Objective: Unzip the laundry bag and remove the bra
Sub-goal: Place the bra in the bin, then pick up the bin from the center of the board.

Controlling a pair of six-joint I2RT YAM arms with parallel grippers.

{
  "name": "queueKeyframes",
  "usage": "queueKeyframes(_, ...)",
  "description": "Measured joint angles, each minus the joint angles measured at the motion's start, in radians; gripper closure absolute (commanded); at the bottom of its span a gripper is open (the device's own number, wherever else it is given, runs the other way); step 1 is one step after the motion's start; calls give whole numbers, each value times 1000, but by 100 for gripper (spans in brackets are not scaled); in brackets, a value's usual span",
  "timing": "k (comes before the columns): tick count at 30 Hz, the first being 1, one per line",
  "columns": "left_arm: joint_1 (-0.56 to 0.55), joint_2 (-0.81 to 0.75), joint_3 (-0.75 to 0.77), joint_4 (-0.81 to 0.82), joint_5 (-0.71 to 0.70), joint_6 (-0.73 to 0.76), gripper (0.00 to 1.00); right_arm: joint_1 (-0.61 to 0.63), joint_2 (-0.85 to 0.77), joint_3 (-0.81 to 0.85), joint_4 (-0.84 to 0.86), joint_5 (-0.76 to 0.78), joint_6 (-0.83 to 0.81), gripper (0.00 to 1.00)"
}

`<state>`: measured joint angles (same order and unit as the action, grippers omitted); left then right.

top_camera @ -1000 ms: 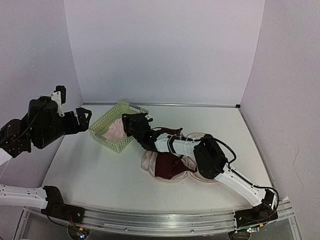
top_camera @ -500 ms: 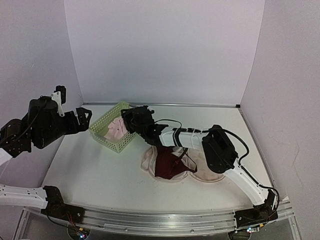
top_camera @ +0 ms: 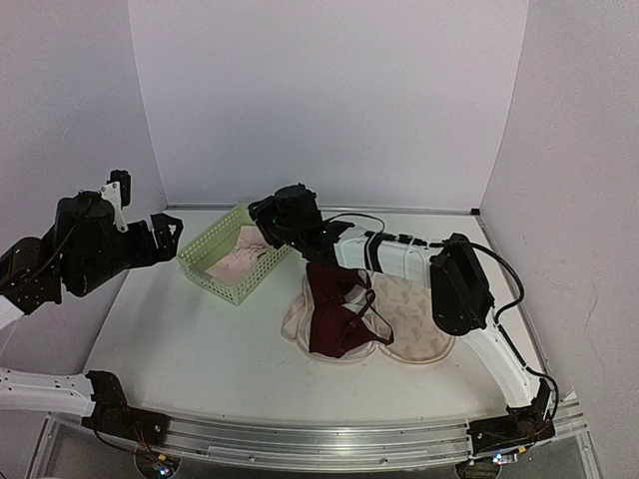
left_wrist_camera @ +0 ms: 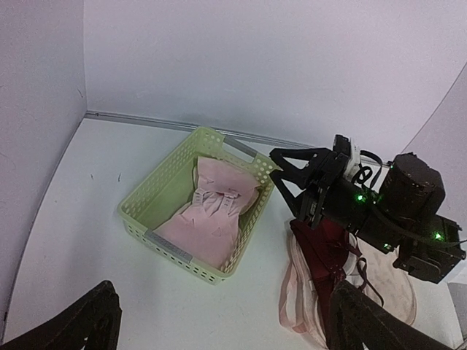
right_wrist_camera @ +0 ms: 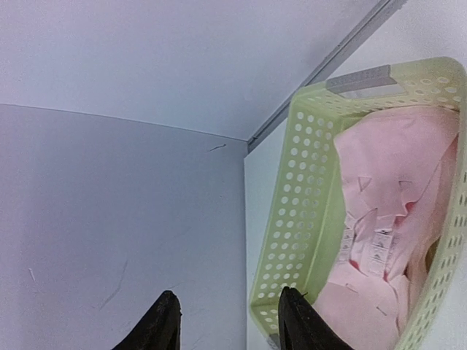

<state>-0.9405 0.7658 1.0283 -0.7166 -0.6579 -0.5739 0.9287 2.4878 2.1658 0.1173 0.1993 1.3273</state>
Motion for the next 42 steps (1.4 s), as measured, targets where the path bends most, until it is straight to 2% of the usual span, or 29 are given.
queueKeyframes(9,0,11,6,0,-1,0,1,-28,-80,-178,-64,-134,-123,53)
queueKeyframes(18,0,53,40,0,-21,2,1,-83,-448,-523,-84,-274,-319,48)
queueKeyframes(22,0,98,49,0,-27,9,0,-121,-595,-621,-117,-305,-432,46)
queueKeyframes(31,8,211,90,2,-27,36,0,-212,-772,-827,-274,-376,-675,42)
queueKeyframes(35,69,298,151,9,4,71,1,-257,-814,-952,-336,-398,-736,40)
queueKeyframes(42,208,507,274,29,69,158,1,-272,-882,-1035,-381,-429,-806,38)
